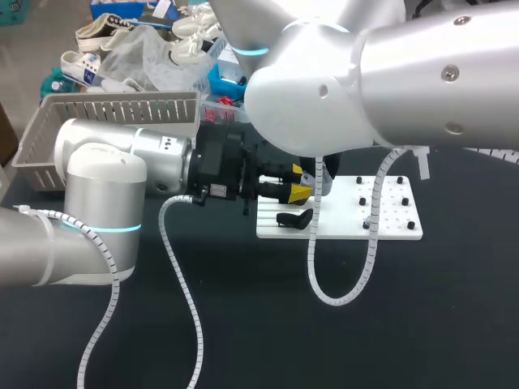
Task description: Pick up each earbud case from the left stands, insert the matching earbuds, close the lid, and place the case in the box.
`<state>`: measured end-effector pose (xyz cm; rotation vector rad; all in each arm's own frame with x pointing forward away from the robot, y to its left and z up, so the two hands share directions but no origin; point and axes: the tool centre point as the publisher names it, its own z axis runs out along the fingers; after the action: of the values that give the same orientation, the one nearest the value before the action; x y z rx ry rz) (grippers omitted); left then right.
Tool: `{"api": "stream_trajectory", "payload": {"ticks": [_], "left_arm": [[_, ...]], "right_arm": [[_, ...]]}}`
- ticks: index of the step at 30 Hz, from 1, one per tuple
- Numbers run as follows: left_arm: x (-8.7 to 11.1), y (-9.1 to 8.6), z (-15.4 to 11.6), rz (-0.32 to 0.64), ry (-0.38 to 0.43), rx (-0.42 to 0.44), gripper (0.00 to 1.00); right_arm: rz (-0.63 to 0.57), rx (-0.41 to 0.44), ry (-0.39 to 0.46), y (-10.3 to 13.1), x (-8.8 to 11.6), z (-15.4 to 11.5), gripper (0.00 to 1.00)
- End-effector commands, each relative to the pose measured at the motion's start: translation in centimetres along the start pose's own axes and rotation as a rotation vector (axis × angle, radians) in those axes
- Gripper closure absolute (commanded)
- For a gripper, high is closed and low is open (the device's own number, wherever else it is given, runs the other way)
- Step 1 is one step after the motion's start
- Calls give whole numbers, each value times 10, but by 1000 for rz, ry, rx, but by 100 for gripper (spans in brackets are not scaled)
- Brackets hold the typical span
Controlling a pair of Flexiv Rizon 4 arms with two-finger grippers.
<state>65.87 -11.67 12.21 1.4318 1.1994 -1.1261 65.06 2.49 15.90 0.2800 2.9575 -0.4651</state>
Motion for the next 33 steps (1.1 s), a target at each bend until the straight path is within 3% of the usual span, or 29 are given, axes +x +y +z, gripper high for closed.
{"api": "stream_trajectory", "payload": {"ticks": [1,8,18,19,21,26,28,33], "left_arm": [[0,1,1,1,-1,1,100],[0,1,1,1,-1,1,100],[0,1,1,1,-1,1,100],[0,1,1,1,-1,1,100],[0,1,1,1,-1,1,100],[0,1,1,1,-1,1,100],[0,1,1,1,-1,1,100],[0,1,1,1,-1,1,100]], "right_arm": [[-1,5,7,3,-1,0,62],[3,-10,12,3,0,-2,56],[37,-143,-26,-15,9,-33,53],[43,-154,-42,-18,9,-35,51],[65,-182,-64,-26,9,-37,38],[145,-280,-133,-48,6,-37,33],[184,-302,-143,-55,5,-33,14],[258,-376,-169,-70,3,-23,13]]}}
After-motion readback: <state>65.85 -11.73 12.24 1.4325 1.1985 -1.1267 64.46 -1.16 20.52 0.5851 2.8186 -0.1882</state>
